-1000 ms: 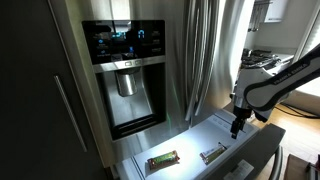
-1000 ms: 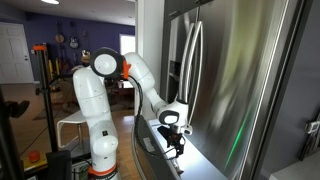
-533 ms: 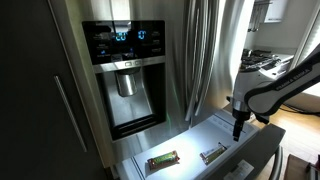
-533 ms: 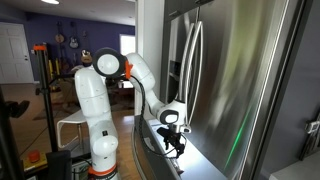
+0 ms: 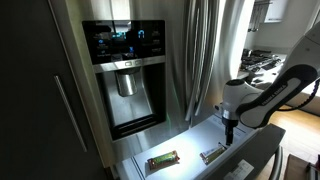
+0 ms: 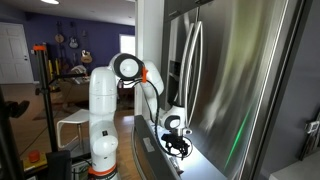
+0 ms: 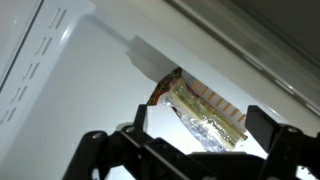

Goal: Remove the package on the right in the bottom refrigerator freezer and place it at the edge of the freezer drawer

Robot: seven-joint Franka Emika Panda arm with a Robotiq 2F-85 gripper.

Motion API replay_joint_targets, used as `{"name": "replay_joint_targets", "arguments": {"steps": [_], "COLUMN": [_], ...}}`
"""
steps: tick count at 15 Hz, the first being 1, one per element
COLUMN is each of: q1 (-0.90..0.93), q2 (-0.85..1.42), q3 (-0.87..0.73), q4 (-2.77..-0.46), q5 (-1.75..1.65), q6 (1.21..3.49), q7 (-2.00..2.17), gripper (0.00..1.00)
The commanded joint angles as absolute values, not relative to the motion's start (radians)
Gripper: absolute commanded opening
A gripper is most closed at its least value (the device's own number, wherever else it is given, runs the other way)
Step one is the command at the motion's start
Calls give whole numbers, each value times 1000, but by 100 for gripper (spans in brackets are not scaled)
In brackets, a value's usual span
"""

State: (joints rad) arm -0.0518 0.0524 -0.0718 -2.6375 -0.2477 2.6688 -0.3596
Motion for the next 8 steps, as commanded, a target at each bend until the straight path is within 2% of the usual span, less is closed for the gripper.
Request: {"name": "replay_joint_targets", "arguments": {"steps": [1, 8], "q1": [-71, -130], "q2": [141, 292], "q3": [-60, -9], "q4": [-2597, -2538], "q5": [-199, -143], "q6": [2718, 2817], "q7": [-479, -627], "gripper": [100, 100]}}
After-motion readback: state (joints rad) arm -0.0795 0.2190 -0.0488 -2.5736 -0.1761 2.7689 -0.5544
